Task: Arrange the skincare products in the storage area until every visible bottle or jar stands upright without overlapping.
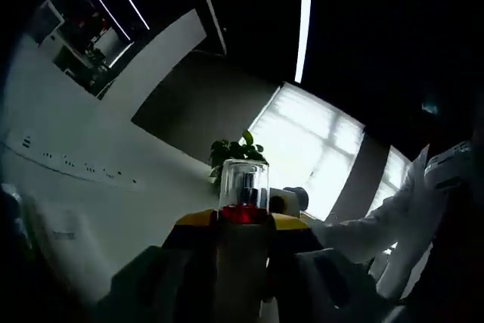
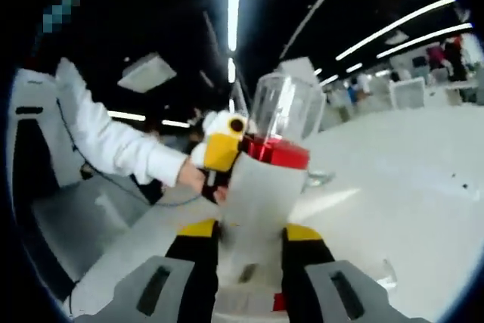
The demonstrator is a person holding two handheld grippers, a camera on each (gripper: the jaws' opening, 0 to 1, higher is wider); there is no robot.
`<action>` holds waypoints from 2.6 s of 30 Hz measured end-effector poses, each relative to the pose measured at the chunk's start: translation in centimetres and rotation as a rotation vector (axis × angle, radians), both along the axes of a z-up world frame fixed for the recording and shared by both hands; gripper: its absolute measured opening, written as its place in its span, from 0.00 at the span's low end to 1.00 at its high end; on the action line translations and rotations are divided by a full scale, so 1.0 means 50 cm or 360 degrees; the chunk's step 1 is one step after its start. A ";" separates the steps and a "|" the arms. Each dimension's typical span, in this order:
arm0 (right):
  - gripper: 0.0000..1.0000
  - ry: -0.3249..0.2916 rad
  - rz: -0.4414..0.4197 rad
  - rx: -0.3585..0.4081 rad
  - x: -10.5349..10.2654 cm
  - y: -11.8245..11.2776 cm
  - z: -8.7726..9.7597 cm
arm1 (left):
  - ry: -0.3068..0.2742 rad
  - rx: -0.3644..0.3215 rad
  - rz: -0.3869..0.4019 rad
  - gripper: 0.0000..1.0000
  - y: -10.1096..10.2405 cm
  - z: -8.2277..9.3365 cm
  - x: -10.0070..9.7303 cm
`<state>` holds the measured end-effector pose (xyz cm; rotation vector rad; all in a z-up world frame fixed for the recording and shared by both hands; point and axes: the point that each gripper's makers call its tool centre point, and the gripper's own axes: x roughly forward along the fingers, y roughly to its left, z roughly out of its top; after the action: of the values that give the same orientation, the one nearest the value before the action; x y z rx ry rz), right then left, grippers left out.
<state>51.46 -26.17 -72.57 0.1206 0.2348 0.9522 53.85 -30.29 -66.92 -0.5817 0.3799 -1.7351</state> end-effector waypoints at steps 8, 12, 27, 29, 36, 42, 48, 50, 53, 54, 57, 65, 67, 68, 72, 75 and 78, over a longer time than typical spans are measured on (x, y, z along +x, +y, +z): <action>0.22 -0.0246 -0.0197 -0.0279 -0.001 0.001 0.006 | -0.0080 -0.0023 -0.0035 0.29 0.013 0.022 -0.019; 0.22 -0.0319 -0.0212 -0.0424 0.002 -0.003 0.006 | -0.0113 -0.0011 -0.0047 0.30 0.019 0.019 -0.021; 0.23 -0.0449 -0.0225 -0.0605 0.014 -0.028 0.001 | -0.0258 0.0042 -0.0070 0.30 0.006 0.025 -0.051; 0.23 -0.0453 -0.0227 -0.0613 0.018 -0.034 -0.001 | -0.0271 0.0052 -0.0070 0.30 0.002 0.024 -0.047; 0.23 -0.0408 -0.0230 -0.0567 0.032 -0.045 -0.007 | -0.0327 0.0092 -0.0019 0.29 -0.004 0.027 -0.028; 0.23 -0.0424 -0.0191 -0.0585 0.039 -0.051 -0.010 | -0.0330 0.0045 0.0002 0.28 -0.001 0.054 -0.028; 0.23 -0.0443 -0.0140 -0.0600 0.035 -0.052 -0.010 | -0.0341 0.0052 -0.0011 0.28 0.005 0.055 -0.036; 0.23 -0.0451 -0.0126 -0.0612 0.035 -0.051 -0.010 | -0.0342 0.0057 -0.0008 0.28 0.006 0.056 -0.036; 0.23 -0.0471 -0.0090 -0.0640 0.032 -0.048 -0.011 | -0.0342 0.0060 -0.0001 0.28 0.008 0.054 -0.033; 0.23 -0.0467 -0.0080 -0.0642 0.031 -0.047 -0.011 | -0.0343 0.0060 0.0000 0.28 0.008 0.054 -0.034; 0.23 -0.0483 -0.0057 -0.0667 0.031 -0.047 -0.012 | -0.0351 0.0059 0.0013 0.28 0.011 0.055 -0.039; 0.23 -0.0450 -0.0072 -0.0640 0.032 -0.046 -0.009 | -0.0350 0.0056 0.0035 0.28 0.012 0.059 -0.041; 0.23 -0.0437 -0.0074 -0.0636 0.032 -0.047 -0.007 | -0.0345 0.0054 0.0045 0.28 0.011 0.061 -0.039; 0.23 -0.0434 -0.0075 -0.0623 0.032 -0.048 -0.003 | -0.0342 0.0052 0.0049 0.28 0.010 0.061 -0.039; 0.24 -0.0448 -0.0075 -0.0607 0.031 -0.045 0.010 | -0.0316 0.0053 0.0069 0.28 0.009 0.063 -0.034; 0.23 -0.0437 -0.0053 -0.0596 0.032 -0.046 0.004 | -0.0306 0.0054 0.0069 0.28 0.010 0.063 -0.035; 0.23 -0.0426 -0.0035 -0.0574 0.031 -0.046 0.004 | -0.0296 0.0050 0.0067 0.28 0.013 0.064 -0.038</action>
<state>53.03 -28.46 -72.37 -0.3333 0.1537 0.8795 51.96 -29.64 -63.73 -0.3989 0.2616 -1.7234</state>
